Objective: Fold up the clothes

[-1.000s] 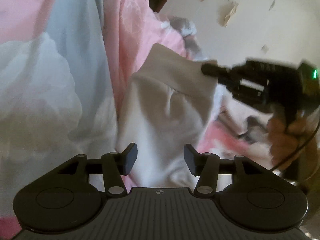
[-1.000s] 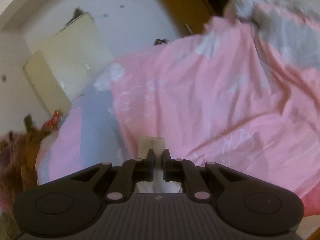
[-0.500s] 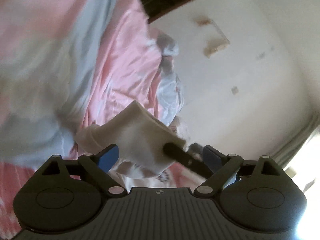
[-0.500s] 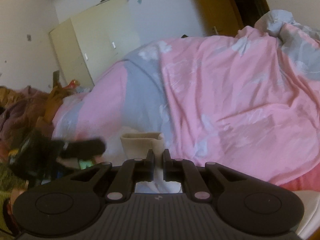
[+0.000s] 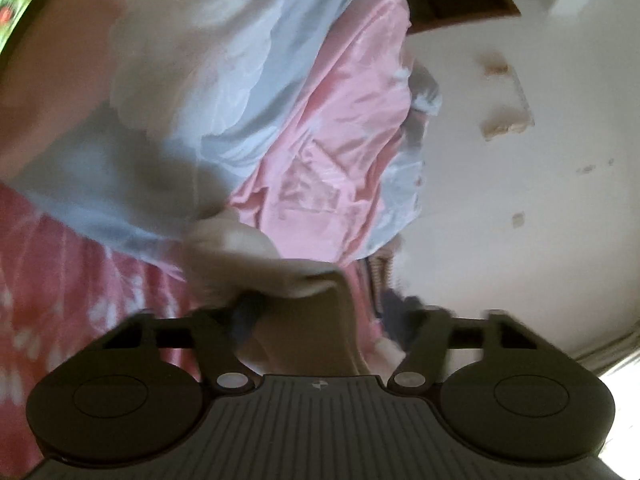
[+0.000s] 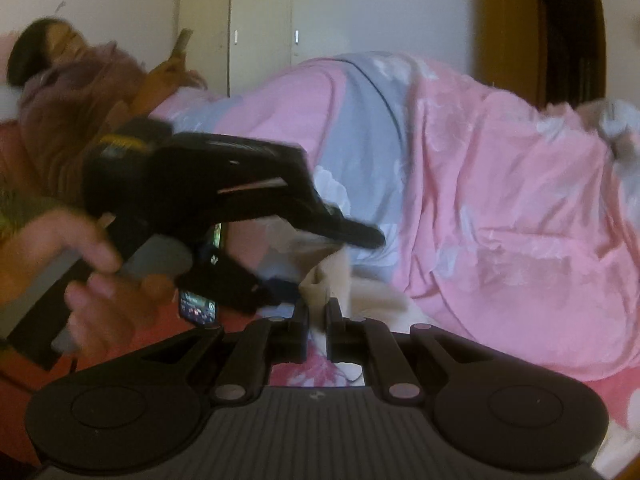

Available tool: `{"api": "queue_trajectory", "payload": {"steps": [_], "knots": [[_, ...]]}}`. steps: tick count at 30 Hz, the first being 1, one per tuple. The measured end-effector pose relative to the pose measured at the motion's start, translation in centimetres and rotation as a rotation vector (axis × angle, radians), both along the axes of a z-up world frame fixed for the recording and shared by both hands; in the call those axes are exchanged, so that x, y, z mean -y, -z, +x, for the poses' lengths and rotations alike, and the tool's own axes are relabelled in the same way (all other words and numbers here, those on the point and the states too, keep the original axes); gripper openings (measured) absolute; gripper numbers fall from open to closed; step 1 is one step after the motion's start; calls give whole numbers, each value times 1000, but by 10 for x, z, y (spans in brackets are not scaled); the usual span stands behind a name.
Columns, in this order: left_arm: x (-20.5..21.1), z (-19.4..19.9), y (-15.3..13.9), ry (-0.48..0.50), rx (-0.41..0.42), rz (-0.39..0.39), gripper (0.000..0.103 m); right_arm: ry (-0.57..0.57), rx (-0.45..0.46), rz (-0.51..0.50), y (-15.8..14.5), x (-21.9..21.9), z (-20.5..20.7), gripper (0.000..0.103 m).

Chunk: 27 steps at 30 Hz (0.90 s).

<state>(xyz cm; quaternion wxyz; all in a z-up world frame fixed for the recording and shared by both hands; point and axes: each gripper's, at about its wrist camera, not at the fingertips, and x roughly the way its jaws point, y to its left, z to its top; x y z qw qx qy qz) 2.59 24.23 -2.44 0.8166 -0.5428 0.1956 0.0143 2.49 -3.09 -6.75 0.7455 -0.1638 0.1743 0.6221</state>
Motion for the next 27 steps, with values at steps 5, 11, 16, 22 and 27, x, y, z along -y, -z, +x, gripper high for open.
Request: {"api": "queue_trajectory", "payload": {"steps": [5,11,16,22,27], "knots": [[14,13,-33,62,-22,300,11,29,-80,20,4,22,4,12],[22,33,-89,166,-7,611,3,171,-263,57,18,67,34,23],[33,41,-160,312,69,995,3,337,-333,37,41,98,60,23],[21,51,-208,339,55,1149,1,460,-355,24,61,113,79,23],[13,43,-157,366,-83,895,3,479,-435,67,67,117,92,23]]}}
